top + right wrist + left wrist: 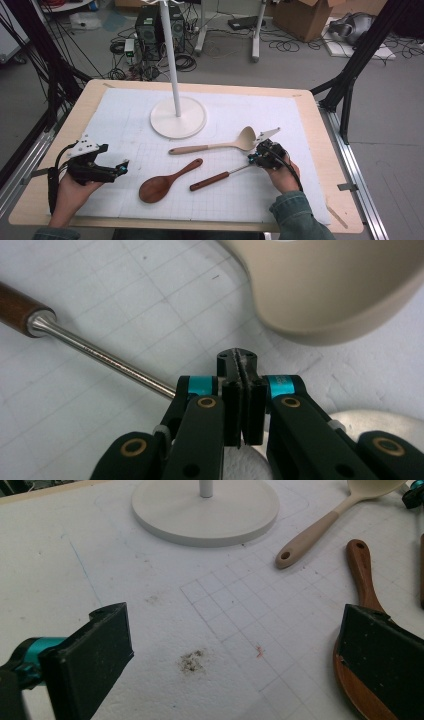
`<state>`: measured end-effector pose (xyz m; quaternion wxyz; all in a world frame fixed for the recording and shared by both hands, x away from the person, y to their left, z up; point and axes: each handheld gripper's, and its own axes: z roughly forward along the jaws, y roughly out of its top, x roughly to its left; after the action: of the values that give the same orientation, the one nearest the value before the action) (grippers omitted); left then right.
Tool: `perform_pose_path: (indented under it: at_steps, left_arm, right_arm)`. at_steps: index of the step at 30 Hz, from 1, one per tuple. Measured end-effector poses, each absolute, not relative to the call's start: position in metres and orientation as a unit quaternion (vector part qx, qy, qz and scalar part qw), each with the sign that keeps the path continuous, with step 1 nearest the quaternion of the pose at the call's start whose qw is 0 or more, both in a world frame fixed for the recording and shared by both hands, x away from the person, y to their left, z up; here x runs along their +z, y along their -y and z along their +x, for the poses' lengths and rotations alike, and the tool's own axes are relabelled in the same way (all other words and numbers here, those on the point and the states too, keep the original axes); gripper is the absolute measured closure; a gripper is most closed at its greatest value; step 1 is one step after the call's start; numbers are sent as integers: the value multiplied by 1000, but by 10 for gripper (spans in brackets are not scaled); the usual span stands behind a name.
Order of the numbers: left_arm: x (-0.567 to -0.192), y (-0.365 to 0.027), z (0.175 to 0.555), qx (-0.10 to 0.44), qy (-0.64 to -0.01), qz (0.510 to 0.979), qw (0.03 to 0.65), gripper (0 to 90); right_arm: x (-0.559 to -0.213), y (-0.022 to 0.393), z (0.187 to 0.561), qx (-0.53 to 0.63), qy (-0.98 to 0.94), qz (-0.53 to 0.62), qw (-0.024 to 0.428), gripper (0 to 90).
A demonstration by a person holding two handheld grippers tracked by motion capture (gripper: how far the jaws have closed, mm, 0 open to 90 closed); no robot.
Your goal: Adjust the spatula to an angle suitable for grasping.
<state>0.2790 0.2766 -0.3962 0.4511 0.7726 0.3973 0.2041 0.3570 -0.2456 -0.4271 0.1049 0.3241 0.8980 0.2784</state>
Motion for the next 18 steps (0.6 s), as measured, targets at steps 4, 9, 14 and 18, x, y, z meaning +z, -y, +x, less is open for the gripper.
perform_pose_path:
  at_steps: [4, 9, 14, 18]
  left_arm:
    - [-397, -276, 279, 202, -396, 774, 451, 17]
    - [-396, -276, 279, 203, -394, 774, 451, 17]
    - [-396, -276, 279, 204, -395, 774, 451, 17]
    - [-396, -275, 279, 203, -392, 776, 451, 17]
  right_arm:
    - [-426, 250, 352, 270, -900, 324, 106, 897]
    - [-426, 255, 347, 274, -898, 329, 100, 897]
    - [-427, 260, 340, 278, -897, 332, 91, 897]
    - [-427, 264, 333, 280, -895, 335, 89, 897]
